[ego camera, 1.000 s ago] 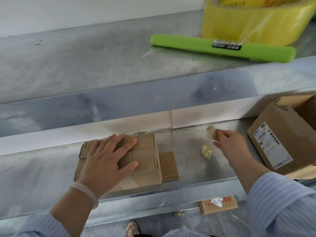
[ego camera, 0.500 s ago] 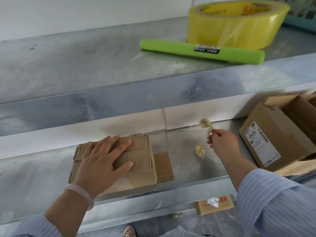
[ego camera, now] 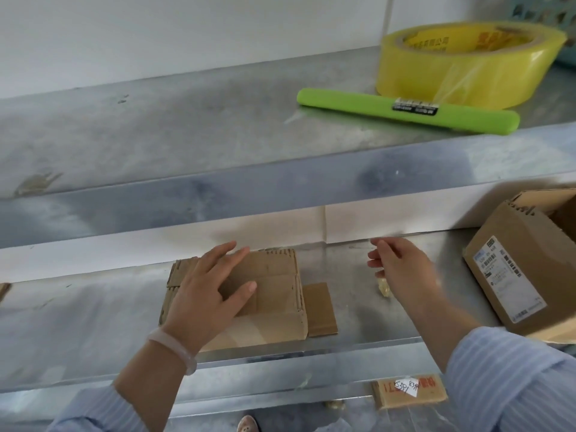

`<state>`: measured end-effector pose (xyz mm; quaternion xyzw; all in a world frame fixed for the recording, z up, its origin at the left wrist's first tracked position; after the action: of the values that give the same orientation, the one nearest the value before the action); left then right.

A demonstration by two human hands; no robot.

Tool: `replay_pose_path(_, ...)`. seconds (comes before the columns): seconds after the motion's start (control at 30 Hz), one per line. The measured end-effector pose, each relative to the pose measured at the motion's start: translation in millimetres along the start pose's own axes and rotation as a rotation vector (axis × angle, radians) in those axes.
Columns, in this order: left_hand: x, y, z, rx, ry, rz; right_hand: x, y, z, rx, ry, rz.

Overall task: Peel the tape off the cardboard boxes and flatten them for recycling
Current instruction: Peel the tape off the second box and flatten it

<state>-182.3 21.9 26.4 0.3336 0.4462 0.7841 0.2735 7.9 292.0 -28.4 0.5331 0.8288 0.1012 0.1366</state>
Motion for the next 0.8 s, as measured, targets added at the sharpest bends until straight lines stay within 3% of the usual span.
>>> replay_pose_path(0.1, -5, 24, -9, -0.142, 0.071, 0.27, -33, -43, -28, -0.135, 0.15, -0.272)
replay_pose_path(0.2, -17, 42, -28, -0.001, 0.192, 0.414, -64, -79, -44, -0.357, 0.318, -0.536)
replay_pose_path(0.27, -29, 46, -52, -0.004, 0.406, 0.372, -76, -91, -45, -0.395, 0.368, -0.605)
replay_pose_path(0.33, -42, 41, -74, -0.2, 0.638, 0.281, -79, -94, -43, -0.419, 0.388, -0.564)
replay_pose_path(0.47, -64, 32, -87, -0.614, 0.847, 0.281, -77, -91, -43, -0.375, 0.363, -0.449)
replay_pose_path(0.67, -66, 27, -96, -1.179, 0.913, 0.234, -70, -100, -52, -0.37, 0.268, -0.552)
replay_pose_path(0.7, -64, 27, -98, -1.175, 0.91, 0.196, -69, -101, -54, -0.398, 0.27, -0.586)
replay_pose_path(0.8, -55, 30, -98, -0.859, 0.767, -0.018, -70, -102, -57, -0.506, 0.289, -0.687)
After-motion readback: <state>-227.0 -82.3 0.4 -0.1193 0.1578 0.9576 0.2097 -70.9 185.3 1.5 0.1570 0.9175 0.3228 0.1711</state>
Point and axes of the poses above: each hand's wrist, its own x-axis towards the middle knuckle, its own y-axis out of the back of the hand, z = x × y, the point moved 6 cm from there along x, towards the middle knuckle, and after that the axes turned 3 degrees about z, right-handed, at the moved point
